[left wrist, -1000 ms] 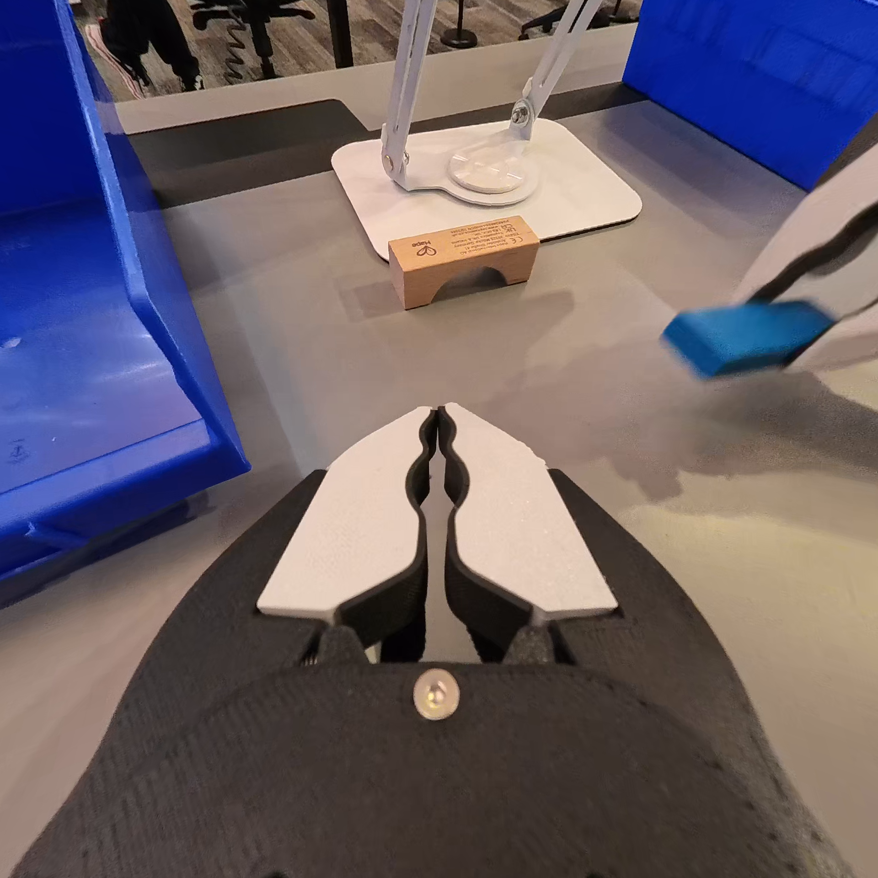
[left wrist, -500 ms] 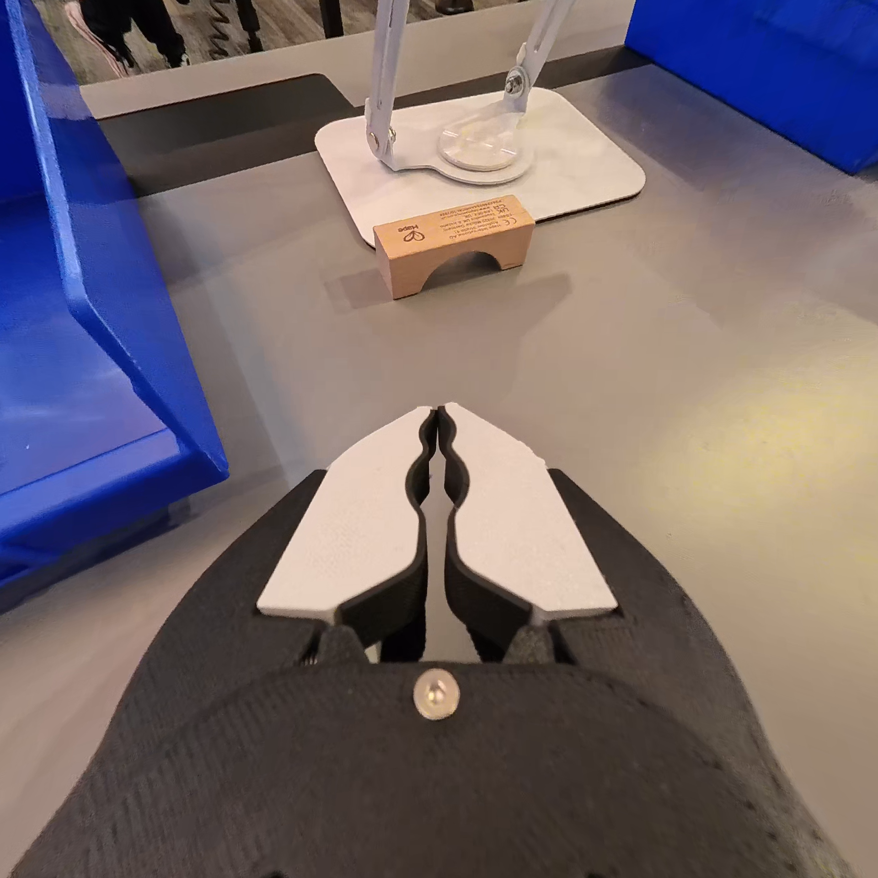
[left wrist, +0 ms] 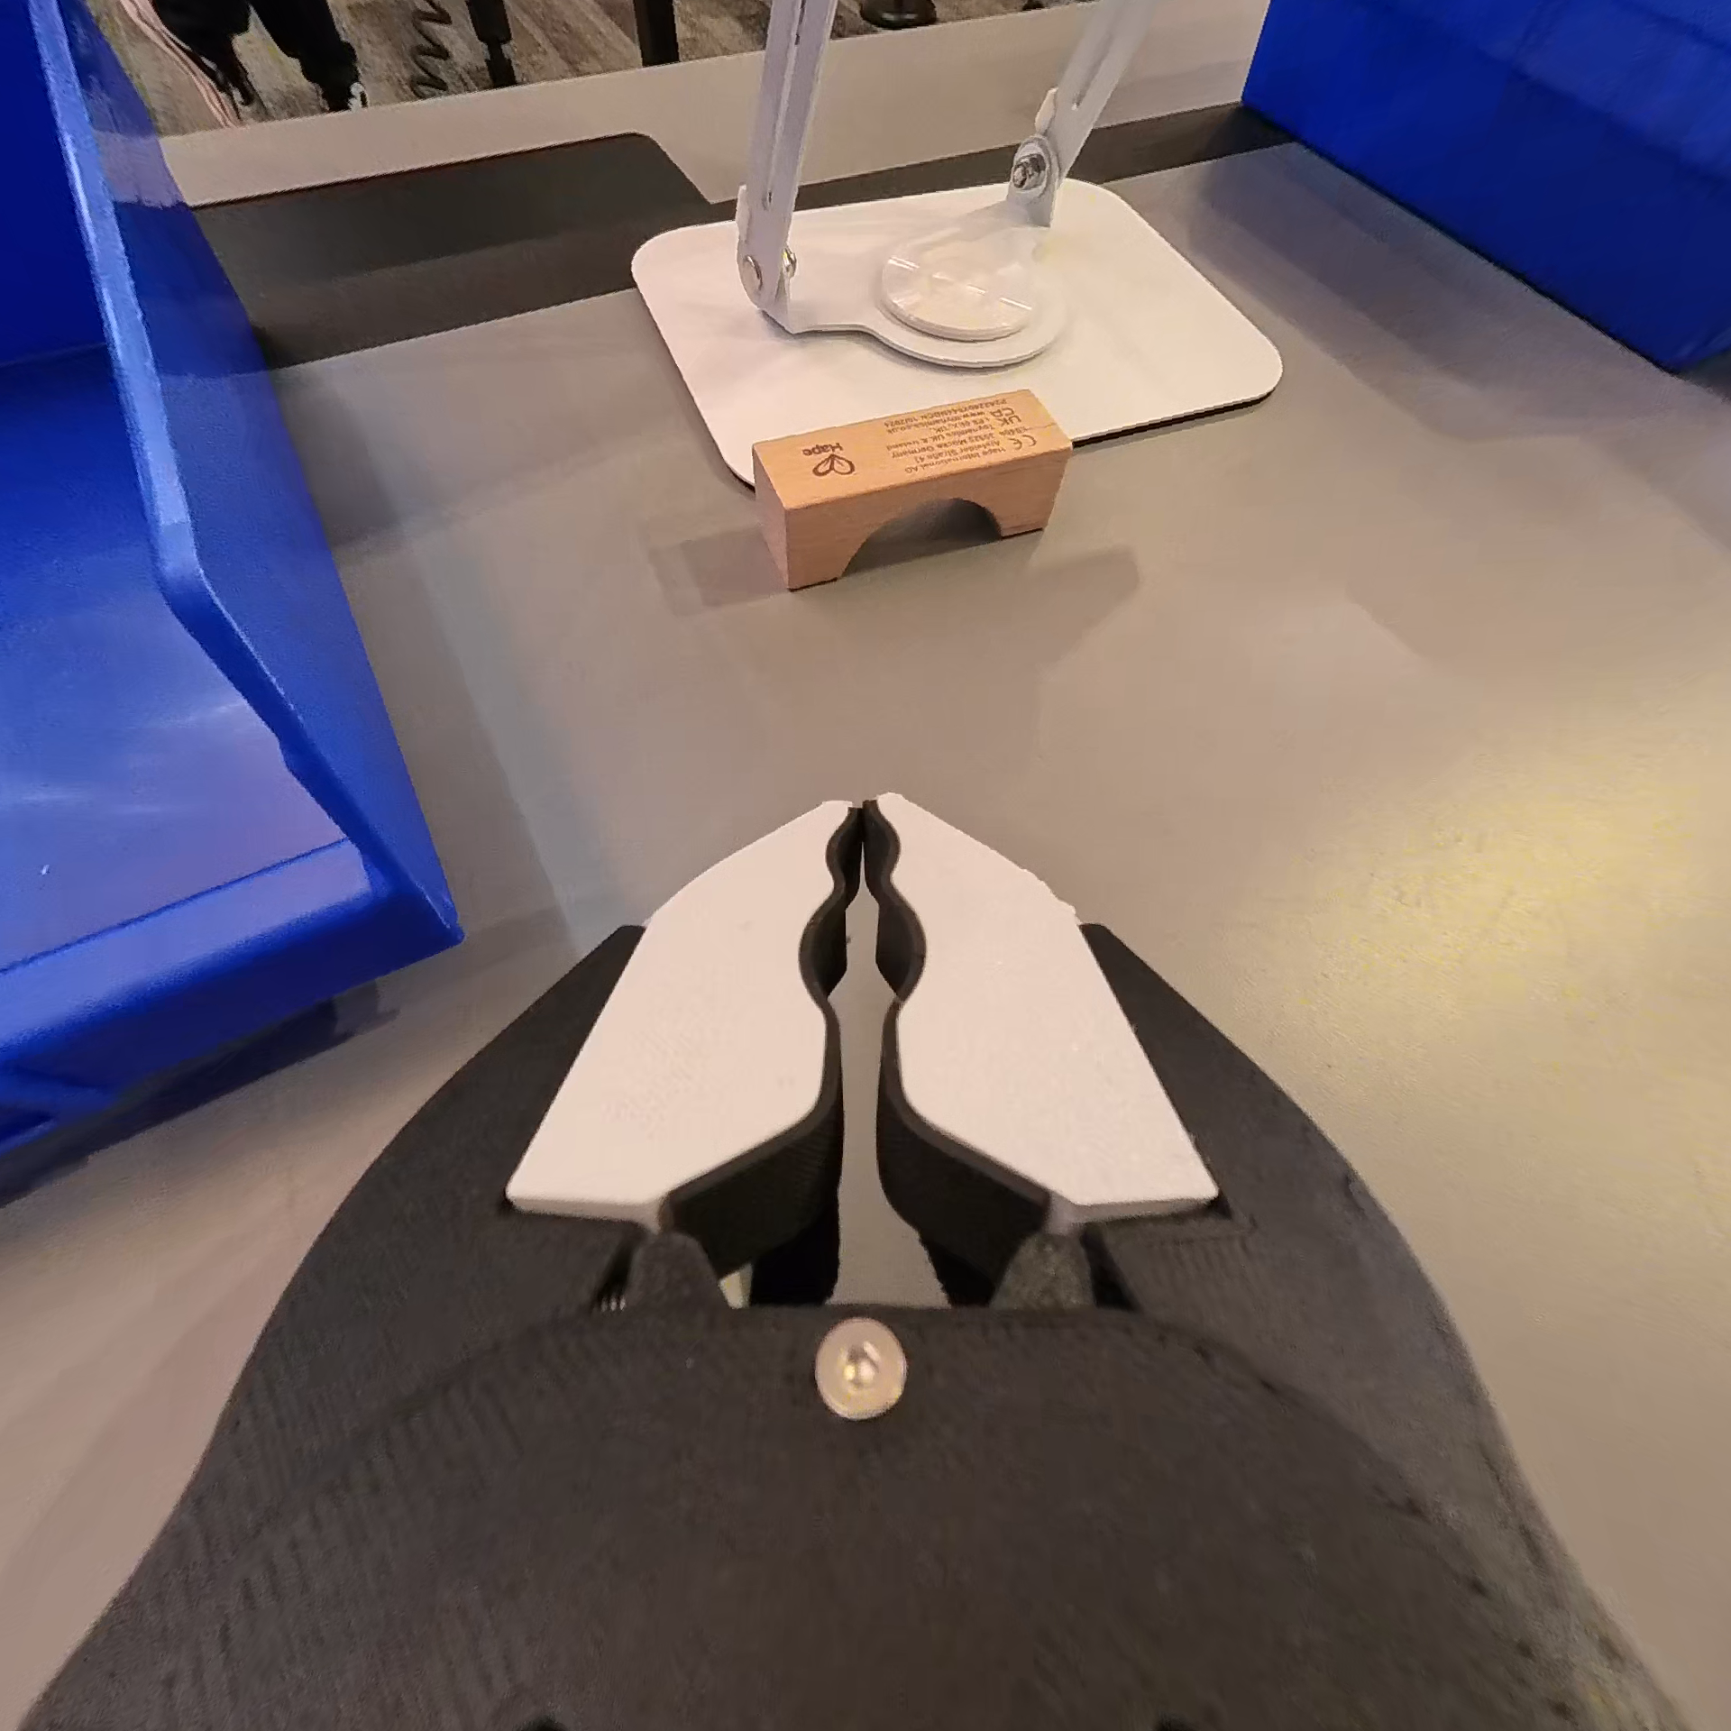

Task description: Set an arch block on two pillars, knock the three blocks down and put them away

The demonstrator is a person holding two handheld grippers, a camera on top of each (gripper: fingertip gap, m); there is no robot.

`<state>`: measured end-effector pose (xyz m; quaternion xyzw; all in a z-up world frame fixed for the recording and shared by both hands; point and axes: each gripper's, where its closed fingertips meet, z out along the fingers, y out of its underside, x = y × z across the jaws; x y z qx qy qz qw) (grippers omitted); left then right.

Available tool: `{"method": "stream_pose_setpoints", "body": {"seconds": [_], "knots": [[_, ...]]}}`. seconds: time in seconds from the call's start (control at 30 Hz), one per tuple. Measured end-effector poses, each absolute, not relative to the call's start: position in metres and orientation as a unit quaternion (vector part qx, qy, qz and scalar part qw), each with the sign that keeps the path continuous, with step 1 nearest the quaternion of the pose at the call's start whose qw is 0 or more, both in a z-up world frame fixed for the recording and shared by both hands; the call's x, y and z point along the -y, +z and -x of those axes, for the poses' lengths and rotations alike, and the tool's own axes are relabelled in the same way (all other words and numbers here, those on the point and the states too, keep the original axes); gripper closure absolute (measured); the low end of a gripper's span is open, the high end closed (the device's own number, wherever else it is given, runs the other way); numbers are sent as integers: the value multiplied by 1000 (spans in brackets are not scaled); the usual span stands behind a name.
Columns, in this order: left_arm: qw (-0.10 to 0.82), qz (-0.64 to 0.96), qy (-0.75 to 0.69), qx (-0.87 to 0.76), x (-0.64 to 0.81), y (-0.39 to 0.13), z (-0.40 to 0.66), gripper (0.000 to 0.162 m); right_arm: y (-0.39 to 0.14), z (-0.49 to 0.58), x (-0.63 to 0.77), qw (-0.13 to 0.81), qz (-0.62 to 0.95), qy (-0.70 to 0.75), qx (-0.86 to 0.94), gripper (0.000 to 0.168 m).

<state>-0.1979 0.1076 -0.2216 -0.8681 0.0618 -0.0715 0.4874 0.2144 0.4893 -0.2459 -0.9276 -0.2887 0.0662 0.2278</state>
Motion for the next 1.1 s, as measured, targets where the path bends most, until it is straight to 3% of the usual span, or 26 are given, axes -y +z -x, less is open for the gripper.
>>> {"method": "stream_pose_setpoints", "body": {"seconds": [0.07, 0.23, 0.3, 0.37, 0.63, 0.77, 0.87, 1.1], "knots": [[488, 868, -71, -62, -108, -222, 198, 162, -217, -205, -478, 273, 908, 63, 310, 119], [488, 868, -64, -67, -108, -222, 197, 162, -87, -128, -380, 442, 779, 96, 434, 116], [490, 867, -54, -71, -109, -221, 196, 162, -65, -73, -315, 456, 716, 141, 510, 118], [492, 866, -25, -81, -110, -221, 197, 162, -79, -22, -265, 422, 678, 157, 582, 106], [492, 865, 10, -101, -108, -221, 198, 162, -205, 123, -224, 313, 622, 127, 707, 94], [492, 865, 11, -103, -108, -221, 199, 162, -245, 145, -231, 243, 631, 128, 725, 112], [492, 864, 12, -107, -109, -221, 197, 162, -252, 148, -224, 216, 634, 153, 726, 134], [494, 862, -1, -110, -108, -219, 192, 162, -187, 108, -175, 265, 613, 209, 715, 134]]}}
